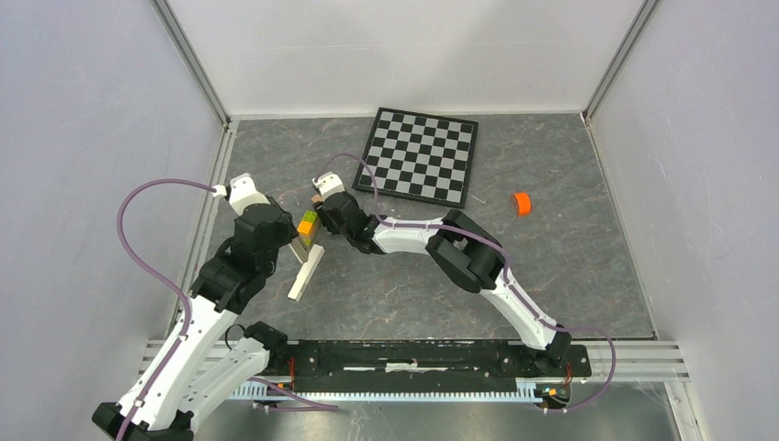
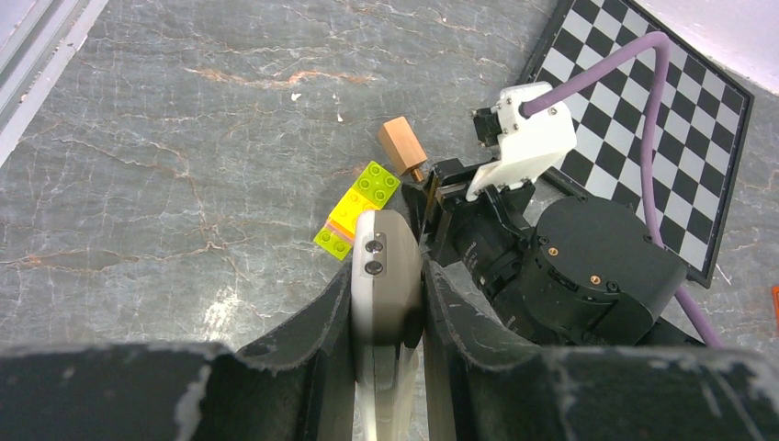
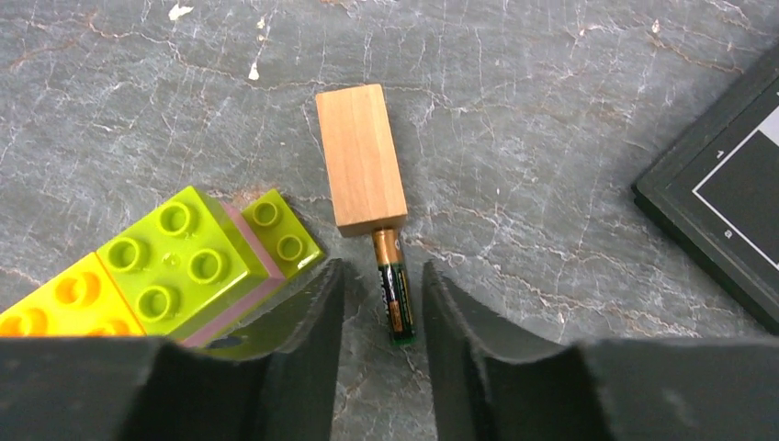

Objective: Load the batteries into the remote control

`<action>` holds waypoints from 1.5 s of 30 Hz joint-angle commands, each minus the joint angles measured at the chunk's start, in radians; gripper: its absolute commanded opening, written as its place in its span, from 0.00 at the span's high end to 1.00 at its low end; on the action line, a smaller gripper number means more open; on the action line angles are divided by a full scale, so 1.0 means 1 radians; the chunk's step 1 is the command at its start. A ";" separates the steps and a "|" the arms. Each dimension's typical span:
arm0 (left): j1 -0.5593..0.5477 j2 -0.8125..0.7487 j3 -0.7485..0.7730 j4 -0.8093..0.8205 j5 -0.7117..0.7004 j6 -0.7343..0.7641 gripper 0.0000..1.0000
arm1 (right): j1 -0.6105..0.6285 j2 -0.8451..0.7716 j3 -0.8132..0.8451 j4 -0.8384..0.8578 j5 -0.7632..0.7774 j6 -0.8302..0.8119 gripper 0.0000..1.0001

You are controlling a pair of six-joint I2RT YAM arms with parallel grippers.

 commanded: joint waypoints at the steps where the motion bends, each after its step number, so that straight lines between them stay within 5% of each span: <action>1: 0.004 0.002 0.045 0.026 0.003 0.027 0.98 | -0.005 0.078 0.025 -0.103 -0.003 -0.051 0.66; 7: 0.004 -0.004 0.032 0.063 0.048 0.048 0.98 | -0.005 -0.001 -0.047 -0.172 0.061 -0.047 0.85; 24: 0.002 0.049 -0.120 0.449 0.777 0.125 0.98 | -0.010 -0.650 -0.769 -0.479 -0.091 0.081 0.88; 37: 0.001 0.065 -0.150 0.507 0.803 0.094 0.98 | -0.010 -0.654 -0.762 -0.654 -0.118 0.057 0.68; 45: 0.001 0.058 -0.151 0.496 0.803 0.097 0.98 | -0.010 -0.613 -0.725 -0.685 -0.172 0.013 0.75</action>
